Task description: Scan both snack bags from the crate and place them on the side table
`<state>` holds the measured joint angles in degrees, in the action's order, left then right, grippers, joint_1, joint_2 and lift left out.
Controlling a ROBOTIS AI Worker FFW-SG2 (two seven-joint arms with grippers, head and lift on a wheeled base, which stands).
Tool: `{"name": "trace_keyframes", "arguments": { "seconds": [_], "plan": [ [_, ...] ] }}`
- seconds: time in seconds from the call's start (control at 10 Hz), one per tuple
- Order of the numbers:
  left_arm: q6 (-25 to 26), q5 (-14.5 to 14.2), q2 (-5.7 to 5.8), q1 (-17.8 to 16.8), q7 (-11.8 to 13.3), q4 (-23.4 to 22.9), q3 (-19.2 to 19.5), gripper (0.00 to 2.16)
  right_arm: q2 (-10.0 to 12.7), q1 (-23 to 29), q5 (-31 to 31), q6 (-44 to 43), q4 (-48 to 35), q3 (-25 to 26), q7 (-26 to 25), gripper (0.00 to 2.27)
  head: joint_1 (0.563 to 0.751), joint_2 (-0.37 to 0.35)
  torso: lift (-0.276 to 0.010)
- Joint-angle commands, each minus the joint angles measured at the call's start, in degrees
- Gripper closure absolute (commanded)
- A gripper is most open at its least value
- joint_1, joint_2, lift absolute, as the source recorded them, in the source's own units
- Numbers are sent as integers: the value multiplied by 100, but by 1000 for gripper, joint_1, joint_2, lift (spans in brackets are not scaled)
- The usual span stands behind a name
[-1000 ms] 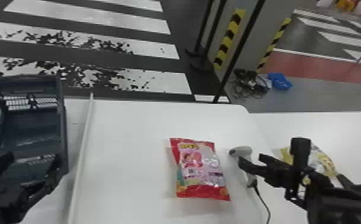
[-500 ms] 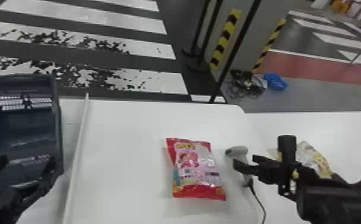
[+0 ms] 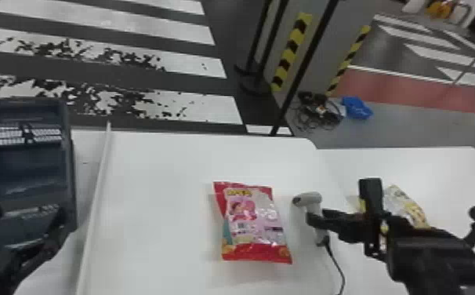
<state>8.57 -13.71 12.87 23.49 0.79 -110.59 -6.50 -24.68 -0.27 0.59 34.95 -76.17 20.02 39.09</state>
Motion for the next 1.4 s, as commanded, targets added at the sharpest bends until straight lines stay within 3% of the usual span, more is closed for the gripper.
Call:
{"name": "trace_keyframes", "arguments": {
  "seconds": [0.0, 0.1, 0.5, 0.9, 1.3],
  "plan": [
    [-17, 0, -4, -2, 0, 2, -9, 87, -11, -88, 64, 105, 138, 20, 55, 1595, 695, -350, -95],
    [-17, 0, 5, -2, 0, 2, -9, 87, -2, -88, 73, 140, 138, 46, 20, 2091, 695, -350, -95],
    [-35, 0, -4, 7, 0, 2, -9, 87, 130, 238, 99, 737, -723, 328, -24, 2213, 695, -350, -95],
    [-35, 0, -4, -11, 0, -24, -9, 87, 851, 1257, 11, 2214, -3026, 767, -332, 2250, 695, -350, -95],
    [-35, -44, 14, -46, -17, -16, -70, 87, 1492, 1890, -525, 3814, -4951, 354, -877, 2250, 695, -325, -95]
  ]
}}
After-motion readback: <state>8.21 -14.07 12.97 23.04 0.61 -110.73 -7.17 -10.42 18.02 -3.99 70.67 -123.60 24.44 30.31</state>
